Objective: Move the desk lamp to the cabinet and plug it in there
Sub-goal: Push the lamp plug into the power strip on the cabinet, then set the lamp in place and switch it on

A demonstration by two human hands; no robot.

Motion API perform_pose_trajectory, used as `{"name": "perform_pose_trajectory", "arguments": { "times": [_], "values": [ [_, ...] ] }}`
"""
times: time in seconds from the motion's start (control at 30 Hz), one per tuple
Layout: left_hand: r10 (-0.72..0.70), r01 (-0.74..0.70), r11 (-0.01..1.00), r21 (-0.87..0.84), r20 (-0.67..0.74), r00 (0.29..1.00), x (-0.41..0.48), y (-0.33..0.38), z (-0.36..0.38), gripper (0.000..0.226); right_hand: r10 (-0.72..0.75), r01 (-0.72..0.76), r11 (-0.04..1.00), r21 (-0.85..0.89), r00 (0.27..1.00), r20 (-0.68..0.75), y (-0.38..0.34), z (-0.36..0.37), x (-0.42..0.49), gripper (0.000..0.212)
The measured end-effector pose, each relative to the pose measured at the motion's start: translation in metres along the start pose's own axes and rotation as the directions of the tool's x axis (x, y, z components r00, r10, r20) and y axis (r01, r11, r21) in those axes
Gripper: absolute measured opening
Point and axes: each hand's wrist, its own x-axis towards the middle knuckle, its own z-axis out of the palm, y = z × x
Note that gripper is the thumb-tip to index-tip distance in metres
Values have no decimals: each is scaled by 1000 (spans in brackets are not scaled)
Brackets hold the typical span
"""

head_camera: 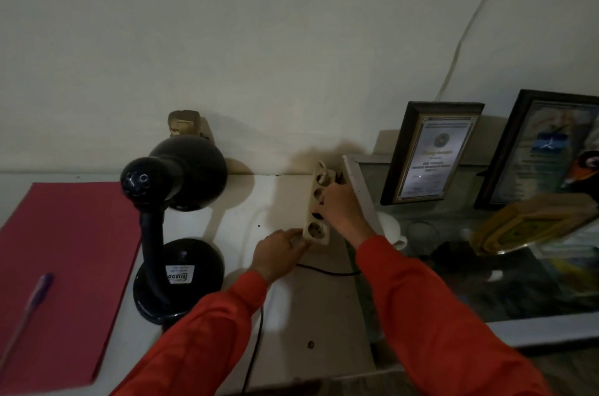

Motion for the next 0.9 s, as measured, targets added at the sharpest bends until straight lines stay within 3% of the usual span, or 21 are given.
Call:
{"name": "perform_pose_trajectory", "arguments": {
  "times": [0.13,0.3,0.4,0.57,0.73,0.9],
  "values": [
    [-1,0,1000,24,50,999,-7,1,-4,43,-72,72,987,-145,997,3,-5,0,-11,16],
    [98,-100,995,24,67,993,-43,-3,-33,44,-220,158,935,-316,960,-173,-22,17,-52,36],
    [194,-189,980,-68,69,979,-76,-11,-61,35,-250,230,963,-141,956,-153,-46,33,-74,46],
    [319,-309,945,-105,91,943,-125,-44,-95,16,-339,306,916,259,936,94,-87,68,-104,47],
    [389,-389,921,-31,1,921,-169,-77,-108,20,-370,297,884,362,916,153,-112,89,-122,46],
    [409,-402,912,79,-155,899,-205,-113,-114,15,-326,234,877,420,931,162,-124,108,-146,66]
  ]
}}
